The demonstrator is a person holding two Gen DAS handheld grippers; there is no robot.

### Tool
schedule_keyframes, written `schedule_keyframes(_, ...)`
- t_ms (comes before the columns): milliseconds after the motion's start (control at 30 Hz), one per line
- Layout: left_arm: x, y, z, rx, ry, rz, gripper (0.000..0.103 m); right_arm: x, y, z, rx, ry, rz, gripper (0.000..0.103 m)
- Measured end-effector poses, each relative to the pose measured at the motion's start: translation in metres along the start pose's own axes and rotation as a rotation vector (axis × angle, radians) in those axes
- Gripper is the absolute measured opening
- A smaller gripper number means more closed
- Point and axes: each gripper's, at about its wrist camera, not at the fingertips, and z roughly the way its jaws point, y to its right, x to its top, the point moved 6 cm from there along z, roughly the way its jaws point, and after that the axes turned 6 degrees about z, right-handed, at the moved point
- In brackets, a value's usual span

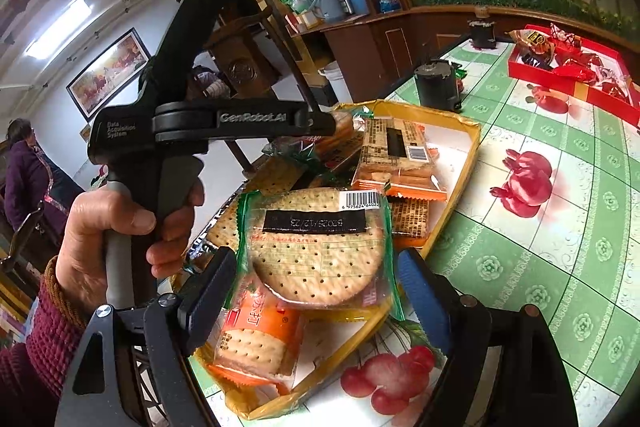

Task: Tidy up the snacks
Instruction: 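Open both tools, dropping the round packs into the yellow tray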

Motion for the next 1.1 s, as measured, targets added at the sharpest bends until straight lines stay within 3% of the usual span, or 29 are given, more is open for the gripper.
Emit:
schedule_keyframes(167,-0.006,-0.006,-0.024,0.005,0.045,-0.015,0.077,-0.001,-0.010,-0.011,0.053,0.045,-0.009,0.087)
schedule_keyframes(267,-0.010,-0.008,-0.041,0.007,0.082,-0.025,0.078,-0.004,-0.020,-0.005,0.080,0.027,-0.039,0.087)
schedule_keyframes(500,-0.022,-0.003,-0.068,-0.001,0.135,-0.030,0.078,-0.008,-0.023,0.009,0.070,0.020,-0.072,0.087)
schedule_keyframes(800,-0.042,-0.001,-0.083,0.046,0.168,-0.036,0.078,-0.010,-0.028,0.013,0.071,0.043,-0.096,0.092)
schedule_keyframes(1100,-0.071,-0.001,-0.104,0.044,0.210,-0.077,0.078,-0.010,-0.026,-0.002,0.124,0.067,-0.074,0.091)
